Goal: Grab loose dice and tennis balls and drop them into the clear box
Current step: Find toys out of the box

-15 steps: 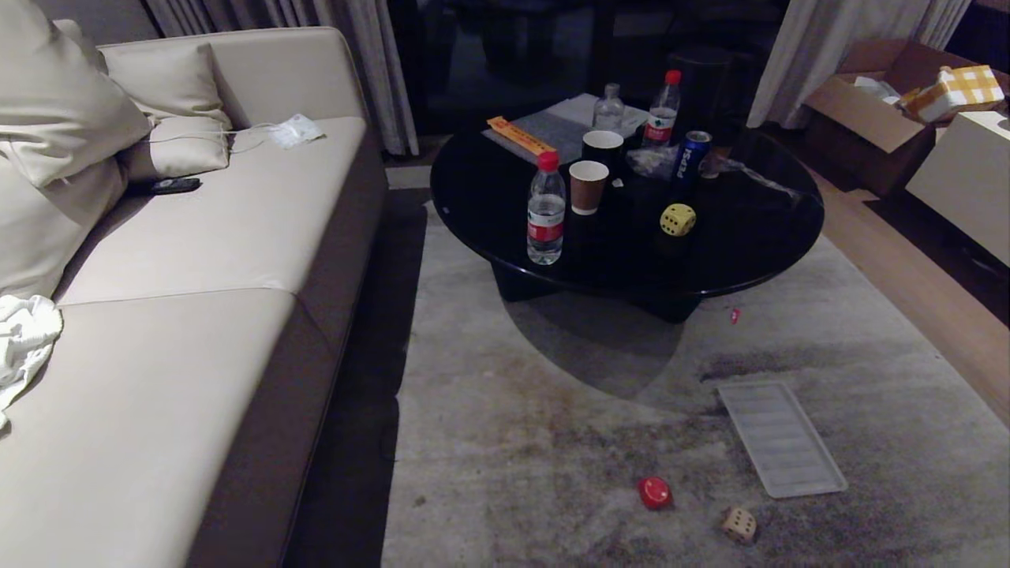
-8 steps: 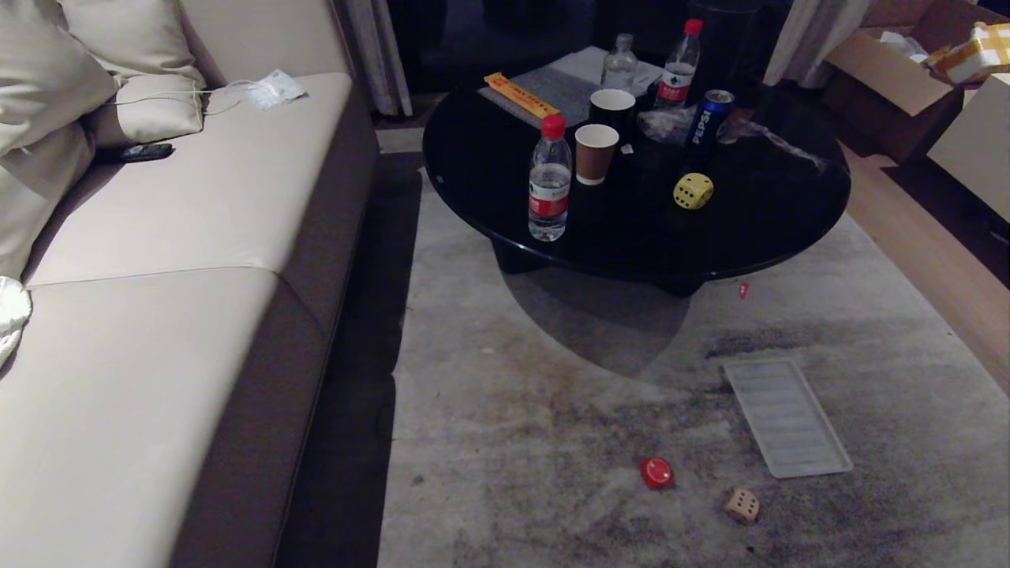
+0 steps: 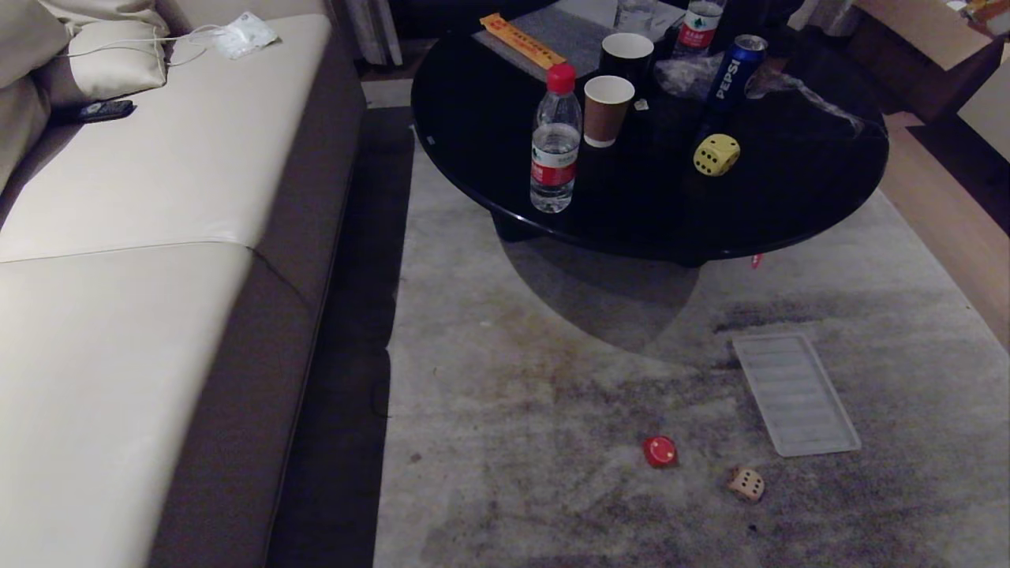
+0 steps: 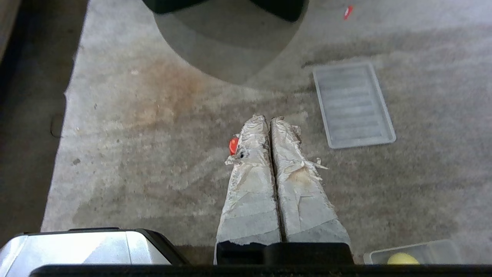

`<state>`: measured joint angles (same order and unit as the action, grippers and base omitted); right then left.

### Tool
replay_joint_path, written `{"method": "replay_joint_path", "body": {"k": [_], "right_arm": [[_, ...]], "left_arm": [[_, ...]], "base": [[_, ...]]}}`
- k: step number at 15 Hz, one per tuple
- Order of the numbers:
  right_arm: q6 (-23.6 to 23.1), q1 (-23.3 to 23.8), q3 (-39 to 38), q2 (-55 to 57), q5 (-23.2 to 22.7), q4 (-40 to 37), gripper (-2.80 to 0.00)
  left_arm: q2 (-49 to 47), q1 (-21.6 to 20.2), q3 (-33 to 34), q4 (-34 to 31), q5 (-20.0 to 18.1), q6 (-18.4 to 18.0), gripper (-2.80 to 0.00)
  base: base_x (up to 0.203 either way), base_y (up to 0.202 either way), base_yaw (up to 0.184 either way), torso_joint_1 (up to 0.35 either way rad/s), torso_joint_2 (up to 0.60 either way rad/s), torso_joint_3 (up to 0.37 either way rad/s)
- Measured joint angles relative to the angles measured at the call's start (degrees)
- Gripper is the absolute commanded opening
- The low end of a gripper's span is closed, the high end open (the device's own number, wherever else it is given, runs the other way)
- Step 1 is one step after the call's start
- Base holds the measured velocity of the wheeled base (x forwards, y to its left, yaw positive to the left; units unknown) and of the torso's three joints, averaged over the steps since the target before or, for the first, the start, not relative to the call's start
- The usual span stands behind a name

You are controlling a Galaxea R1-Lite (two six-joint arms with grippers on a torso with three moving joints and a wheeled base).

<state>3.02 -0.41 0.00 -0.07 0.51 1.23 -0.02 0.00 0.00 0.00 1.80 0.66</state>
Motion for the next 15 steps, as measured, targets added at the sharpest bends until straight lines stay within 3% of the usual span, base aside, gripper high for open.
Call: {"method": "replay_joint_path", "body": {"k": [15], "right_arm": [[0.03, 0.0, 0.0, 0.0, 0.11, 0.0, -2.8]], "left_arm": [[0.0, 0.0, 0.0, 0.08, 0.01, -0.08, -2.8]], "base": [[0.0, 0.0, 0.0, 0.002, 0.0, -0.198]]}}
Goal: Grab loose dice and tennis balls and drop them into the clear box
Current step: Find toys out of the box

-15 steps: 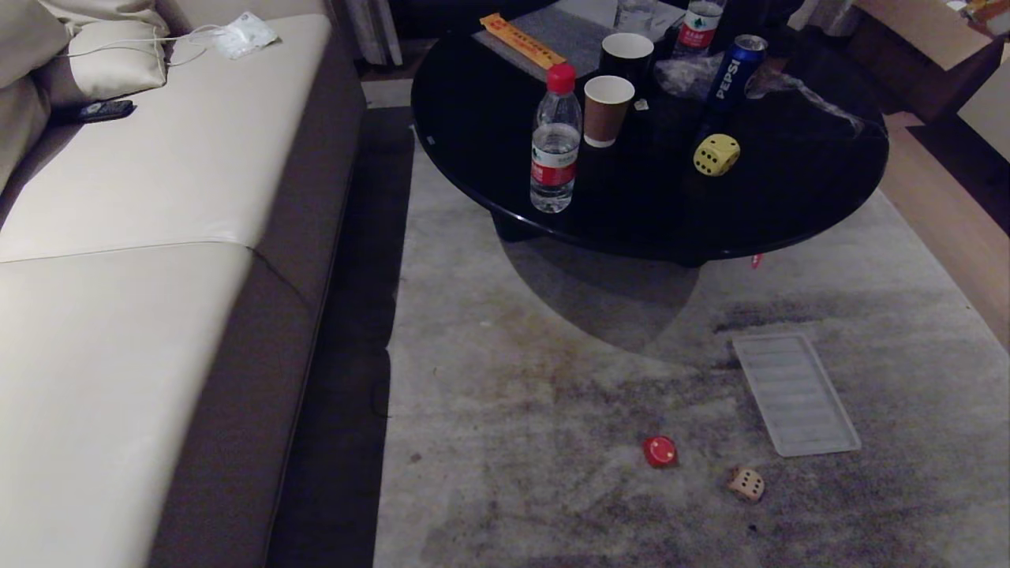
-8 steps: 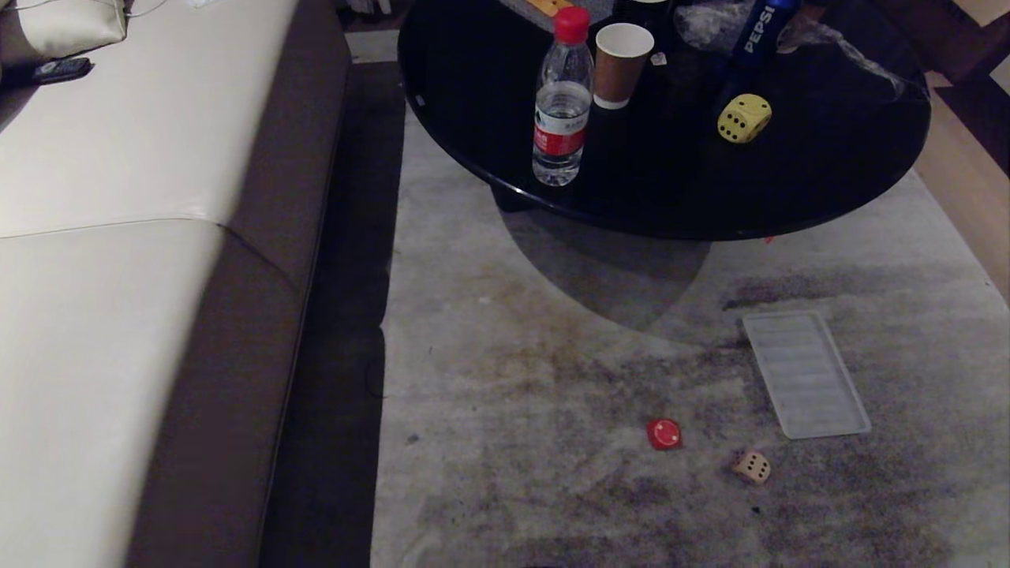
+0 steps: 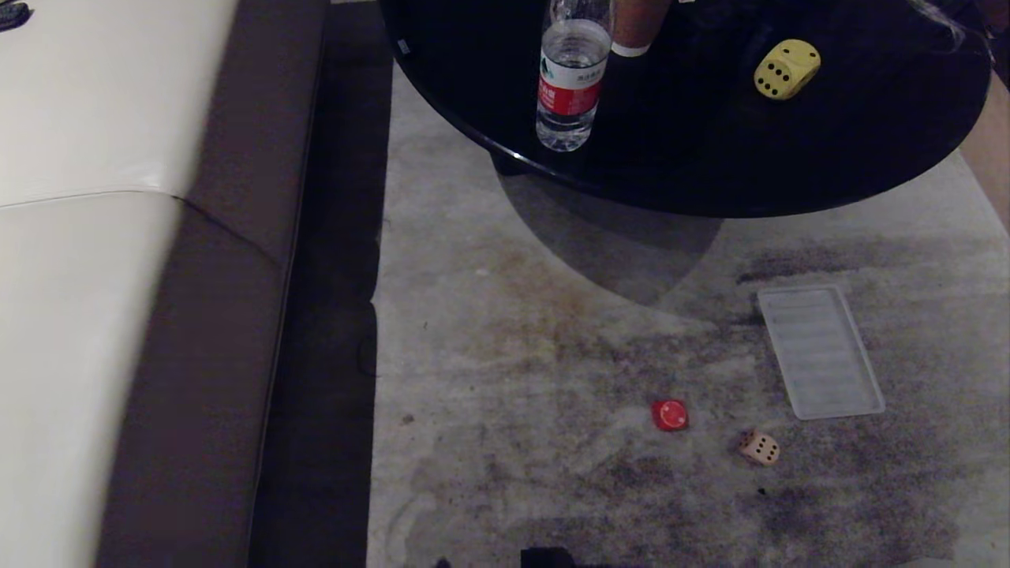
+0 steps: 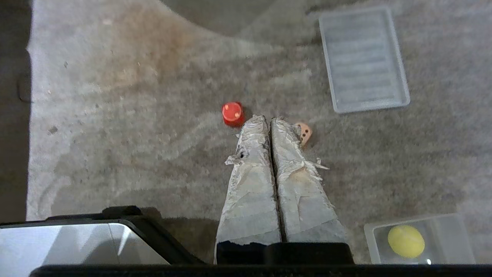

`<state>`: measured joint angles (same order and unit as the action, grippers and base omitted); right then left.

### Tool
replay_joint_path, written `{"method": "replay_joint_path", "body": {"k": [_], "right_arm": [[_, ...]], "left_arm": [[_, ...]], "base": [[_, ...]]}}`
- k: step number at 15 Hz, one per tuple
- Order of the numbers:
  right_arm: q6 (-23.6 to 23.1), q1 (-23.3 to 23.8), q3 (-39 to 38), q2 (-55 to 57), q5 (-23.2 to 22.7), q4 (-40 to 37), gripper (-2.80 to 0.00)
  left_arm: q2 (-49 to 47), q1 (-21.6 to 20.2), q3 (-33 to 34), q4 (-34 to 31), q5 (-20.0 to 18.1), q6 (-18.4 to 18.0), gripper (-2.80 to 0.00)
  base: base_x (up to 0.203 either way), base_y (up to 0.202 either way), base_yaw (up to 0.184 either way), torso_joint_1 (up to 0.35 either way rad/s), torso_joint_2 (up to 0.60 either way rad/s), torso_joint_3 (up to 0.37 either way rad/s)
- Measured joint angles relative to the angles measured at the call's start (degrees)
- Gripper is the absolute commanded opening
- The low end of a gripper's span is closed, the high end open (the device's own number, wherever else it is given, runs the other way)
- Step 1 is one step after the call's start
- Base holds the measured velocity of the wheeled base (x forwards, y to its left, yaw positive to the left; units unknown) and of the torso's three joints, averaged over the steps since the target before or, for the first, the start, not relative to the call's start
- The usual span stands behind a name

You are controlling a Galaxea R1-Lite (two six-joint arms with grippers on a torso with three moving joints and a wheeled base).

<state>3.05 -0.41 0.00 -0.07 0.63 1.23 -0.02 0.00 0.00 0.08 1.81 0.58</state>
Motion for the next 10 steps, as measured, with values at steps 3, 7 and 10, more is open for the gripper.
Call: {"method": "replay_joint_path", "body": {"k": [3, 7, 10], "right_arm": [[0.01, 0.0, 0.0, 0.0, -0.03, 0.02, -2.8], [0.01, 0.0, 0.0, 0.0, 0.0, 0.0, -2.8], [0.01, 0.0, 0.0, 0.0, 0.0, 0.02, -2.8]], "left_arm": [[0.0, 0.0, 0.0, -0.05, 0.01, 0.04, -2.8], [0.0, 0.0, 0.0, -0.07, -0.02, 0.08, -2.8], [0.0, 0.0, 0.0, -0.08, 0.01, 0.1, -2.8]], "base": [[0.0, 0.0, 0.0, 0.005, 0.0, -0.194], [0.0, 0.0, 0.0, 0.003, 0.0, -0.197], [0.0, 0.0, 0.0, 0.004, 0.0, -0.197]]}}
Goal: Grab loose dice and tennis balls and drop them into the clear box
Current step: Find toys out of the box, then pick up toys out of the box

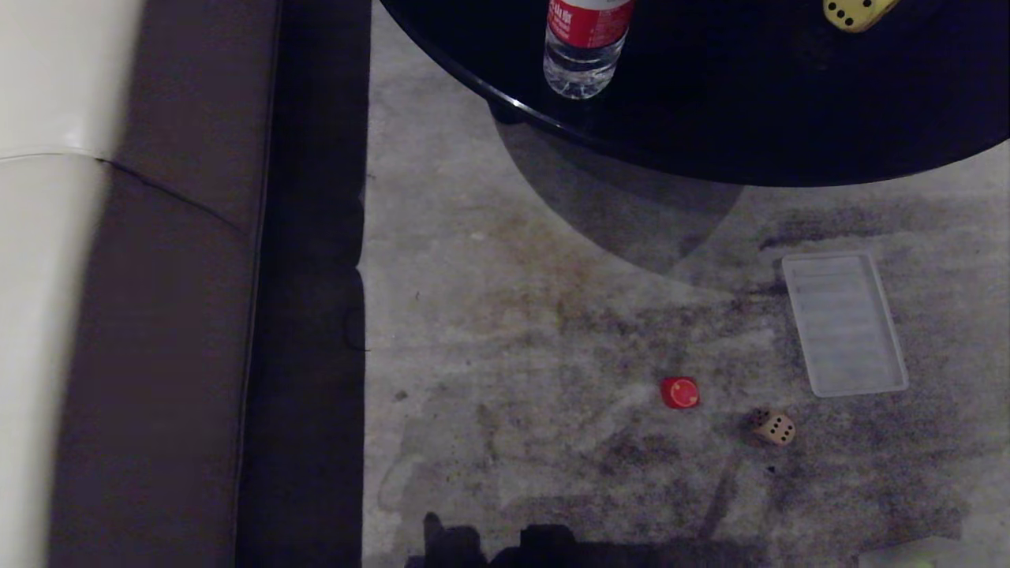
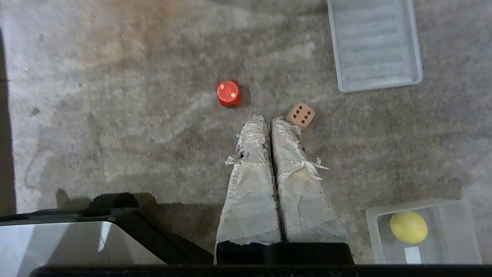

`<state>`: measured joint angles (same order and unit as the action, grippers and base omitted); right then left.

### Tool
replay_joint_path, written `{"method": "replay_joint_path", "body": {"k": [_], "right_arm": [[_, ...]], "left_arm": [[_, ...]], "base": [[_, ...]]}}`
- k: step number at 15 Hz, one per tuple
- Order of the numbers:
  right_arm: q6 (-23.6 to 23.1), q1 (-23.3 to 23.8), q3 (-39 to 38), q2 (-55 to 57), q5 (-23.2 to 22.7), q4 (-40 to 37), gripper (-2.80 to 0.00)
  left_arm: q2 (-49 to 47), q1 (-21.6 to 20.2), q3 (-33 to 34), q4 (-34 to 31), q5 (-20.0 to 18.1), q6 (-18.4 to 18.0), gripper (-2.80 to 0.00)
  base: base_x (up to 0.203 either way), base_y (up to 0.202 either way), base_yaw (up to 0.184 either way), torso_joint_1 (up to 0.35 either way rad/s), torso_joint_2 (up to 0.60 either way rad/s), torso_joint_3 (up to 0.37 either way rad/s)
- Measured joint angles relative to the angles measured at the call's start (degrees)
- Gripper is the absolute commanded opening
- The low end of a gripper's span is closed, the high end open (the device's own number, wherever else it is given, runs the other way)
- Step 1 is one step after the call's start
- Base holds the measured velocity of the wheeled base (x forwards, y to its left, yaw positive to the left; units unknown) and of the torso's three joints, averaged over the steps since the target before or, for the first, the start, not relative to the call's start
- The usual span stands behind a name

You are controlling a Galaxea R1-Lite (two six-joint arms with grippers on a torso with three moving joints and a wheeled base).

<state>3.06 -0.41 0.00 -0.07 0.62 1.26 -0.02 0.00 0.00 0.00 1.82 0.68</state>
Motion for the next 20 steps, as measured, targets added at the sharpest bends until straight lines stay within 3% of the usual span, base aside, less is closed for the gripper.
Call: {"method": "replay_joint_path", "body": {"k": [5, 14, 17, 20], "right_arm": [[-0.12, 0.0, 0.0, 0.0, -0.07, 0.0, -2.8], [1.23, 0.0, 0.2, 0.02, -0.04, -0.41, -2.8], [1.38, 0.0, 6.96, 3.39, -0.41, -5.01, -2.8], [1.58, -0.1, 13.7, 15.62, -1.27, -8.19, -2.8]], "left_arm": [[0.0, 0.0, 0.0, 0.0, 0.02, -0.05, -2.8], [0.0, 0.0, 0.0, 0.0, -0.01, 0.09, -2.8], [0.0, 0.0, 0.0, 0.0, 0.0, 0.09, -2.8], [0.0, 0.0, 0.0, 0.0, -0.02, 0.06, -2.8]], "base": [[0.0, 0.0, 0.0, 0.002, 0.0, -0.18], [0.0, 0.0, 0.0, 0.001, 0.0, -0.012], [0.0, 0.0, 0.0, 0.0, 0.0, 0.0], [0.0, 0.0, 0.0, 0.0, 0.0, 0.0]]}}
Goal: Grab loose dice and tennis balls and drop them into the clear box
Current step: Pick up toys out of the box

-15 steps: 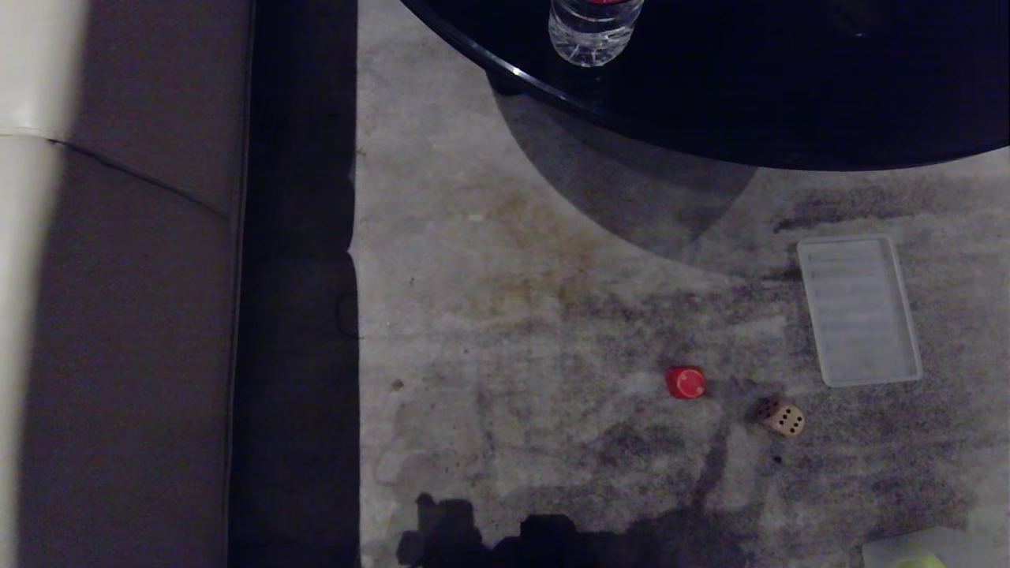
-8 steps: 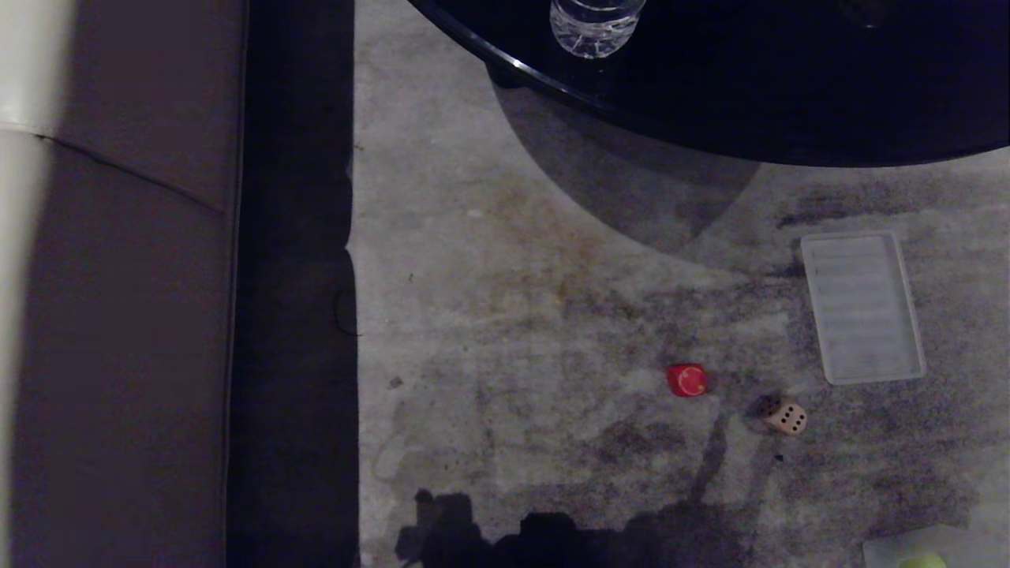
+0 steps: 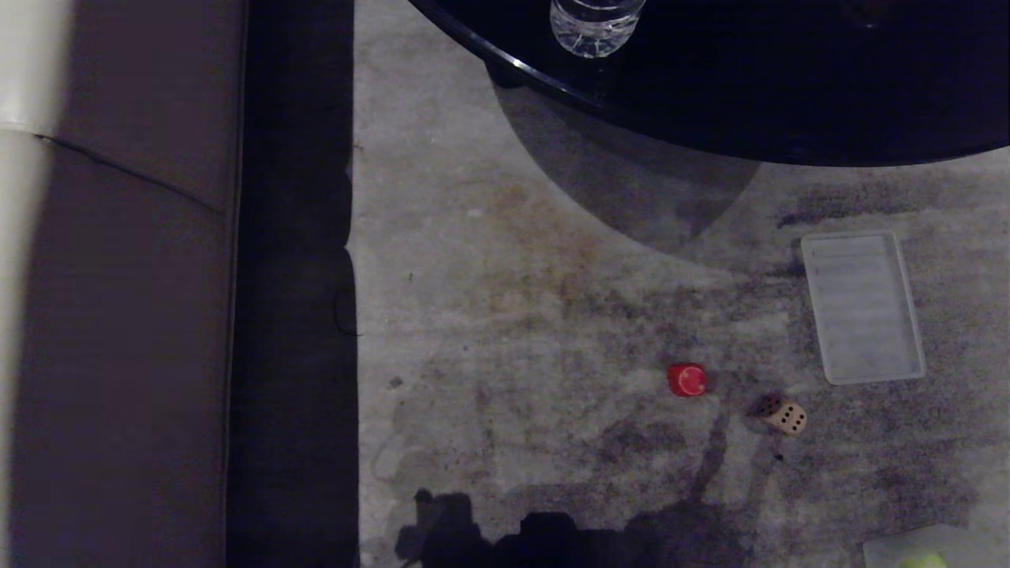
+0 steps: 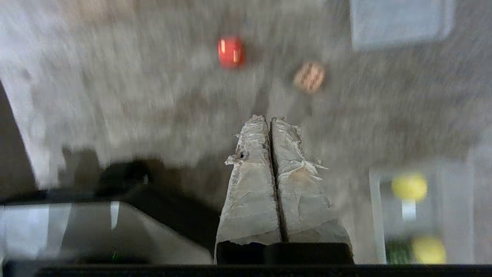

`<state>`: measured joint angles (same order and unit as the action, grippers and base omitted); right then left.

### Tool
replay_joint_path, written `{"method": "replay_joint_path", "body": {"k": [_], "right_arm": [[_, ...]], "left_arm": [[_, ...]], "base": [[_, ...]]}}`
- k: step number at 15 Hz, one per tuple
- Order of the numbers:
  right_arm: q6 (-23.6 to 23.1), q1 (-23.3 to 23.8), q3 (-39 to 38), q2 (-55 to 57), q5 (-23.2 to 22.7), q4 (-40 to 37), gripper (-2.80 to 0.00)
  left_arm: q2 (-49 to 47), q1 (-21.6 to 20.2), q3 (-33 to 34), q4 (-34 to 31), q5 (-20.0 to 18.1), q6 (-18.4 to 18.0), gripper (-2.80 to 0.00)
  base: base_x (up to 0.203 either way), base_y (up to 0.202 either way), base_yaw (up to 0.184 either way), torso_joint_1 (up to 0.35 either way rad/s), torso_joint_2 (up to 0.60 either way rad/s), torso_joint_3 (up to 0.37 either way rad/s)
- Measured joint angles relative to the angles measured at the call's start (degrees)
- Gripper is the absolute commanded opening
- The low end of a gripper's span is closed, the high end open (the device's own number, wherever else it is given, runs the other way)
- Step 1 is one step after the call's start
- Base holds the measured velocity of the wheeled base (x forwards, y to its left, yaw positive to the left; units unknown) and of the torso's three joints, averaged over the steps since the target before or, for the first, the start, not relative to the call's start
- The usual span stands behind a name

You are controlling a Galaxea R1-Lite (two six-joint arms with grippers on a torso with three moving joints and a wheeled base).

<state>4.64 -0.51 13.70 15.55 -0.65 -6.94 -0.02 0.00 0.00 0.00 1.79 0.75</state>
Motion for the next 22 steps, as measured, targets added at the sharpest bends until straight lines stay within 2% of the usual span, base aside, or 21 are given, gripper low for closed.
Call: {"method": "replay_joint_path", "body": {"k": [3, 7, 9, 14, 19, 20, 22], "right_arm": [[0.24, -0.06, 3.38, 16.15, -0.51, 4.6, -2.8], [0.64, -0.11, 5.33, 37.25, -0.45, 16.9, -2.8], [2.37, -0.22, 5.79, 46.51, -0.42, 21.27, -2.8], [5.16, -0.31, 10.63, 64.92, -0.73, 24.3, -2.8], [6.22, -5.23, 14.93, 81.38, -2.45, 33.73, -2.8], [6.3, -6.37, 16.19, 84.37, -2.68, 35.21, 0.0], [6.41, -7.57, 18.39, 89.36, -2.85, 37.59, 0.0]], "left_arm": [[0.0, 0.0, 0.0, 0.0, 0.02, 0.0, -2.8], [0.0, 0.0, 0.0, 0.0, 0.02, 0.04, -2.8], [0.0, 0.0, 0.0, 0.0, 0.0, 0.0, -2.8], [0.0, 0.0, 0.0, 0.0, 0.04, 0.02, -2.8], [0.0, 0.0, 0.0, 0.0, 0.02, 0.02, -2.8], [0.0, 0.0, 0.0, 0.0, 0.01, 0.0, -2.8], [0.0, 0.0, 0.0, 0.0, 0.02, 0.01, -2.8]], "base": [[0.0, 0.0, 0.0, 0.0, 0.0, 0.0], [0.0, 0.0, 0.0, 0.0, 0.0, 0.0], [0.0, 0.0, 0.0, 0.0, 0.0, 0.0], [0.0, 0.0, 0.0, 0.0, 0.0, 0.0], [0.0, 0.0, 0.0, 0.0, 0.0, 0.0], [0.0, 0.0, 0.0, 0.0, 0.0, 0.0], [0.0, 0.0, 0.0, 0.0, 0.0, 0.0]]}}
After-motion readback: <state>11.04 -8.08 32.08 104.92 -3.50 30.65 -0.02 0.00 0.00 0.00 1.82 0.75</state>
